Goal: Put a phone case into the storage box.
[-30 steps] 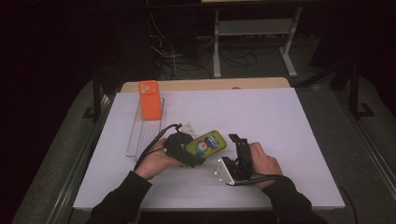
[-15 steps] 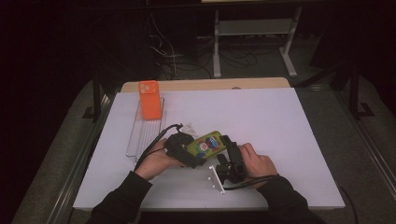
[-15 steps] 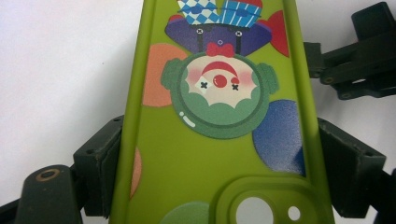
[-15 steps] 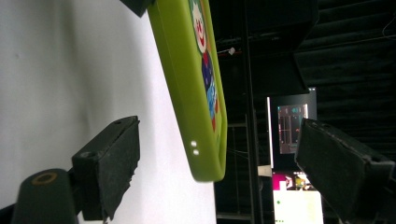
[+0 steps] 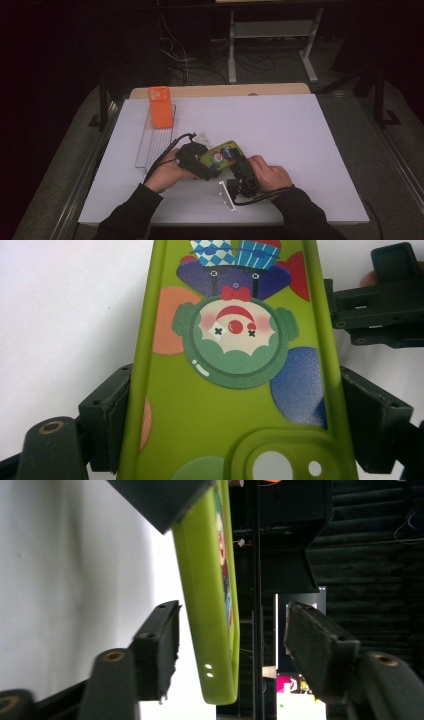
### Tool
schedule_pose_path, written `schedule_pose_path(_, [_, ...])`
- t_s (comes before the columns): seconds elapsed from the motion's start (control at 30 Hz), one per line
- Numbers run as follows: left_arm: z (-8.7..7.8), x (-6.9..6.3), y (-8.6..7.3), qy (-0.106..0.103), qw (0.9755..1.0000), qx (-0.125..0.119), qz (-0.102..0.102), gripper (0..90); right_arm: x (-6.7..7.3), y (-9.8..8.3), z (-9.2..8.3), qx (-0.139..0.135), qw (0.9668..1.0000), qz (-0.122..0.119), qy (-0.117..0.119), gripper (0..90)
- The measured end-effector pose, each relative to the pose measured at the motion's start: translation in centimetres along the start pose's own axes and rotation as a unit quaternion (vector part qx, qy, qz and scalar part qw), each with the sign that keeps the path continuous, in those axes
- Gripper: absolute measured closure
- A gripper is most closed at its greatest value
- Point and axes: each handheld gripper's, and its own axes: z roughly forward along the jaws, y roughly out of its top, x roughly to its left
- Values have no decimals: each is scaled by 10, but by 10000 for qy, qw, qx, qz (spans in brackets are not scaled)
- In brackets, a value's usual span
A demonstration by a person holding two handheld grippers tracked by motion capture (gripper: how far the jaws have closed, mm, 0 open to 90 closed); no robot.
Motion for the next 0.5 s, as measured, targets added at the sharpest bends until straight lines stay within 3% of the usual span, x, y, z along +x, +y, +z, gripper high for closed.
schedule_pose_path(0.27, [0,0,0,-18,10000,-3,8,154,3,3,-1,-10,9999,-76,151,540])
schedule_pose_path(0.5, [-1,0,0,-9,10000,-6,-3,155,3,4,-2,0,9998,-147,139,614])
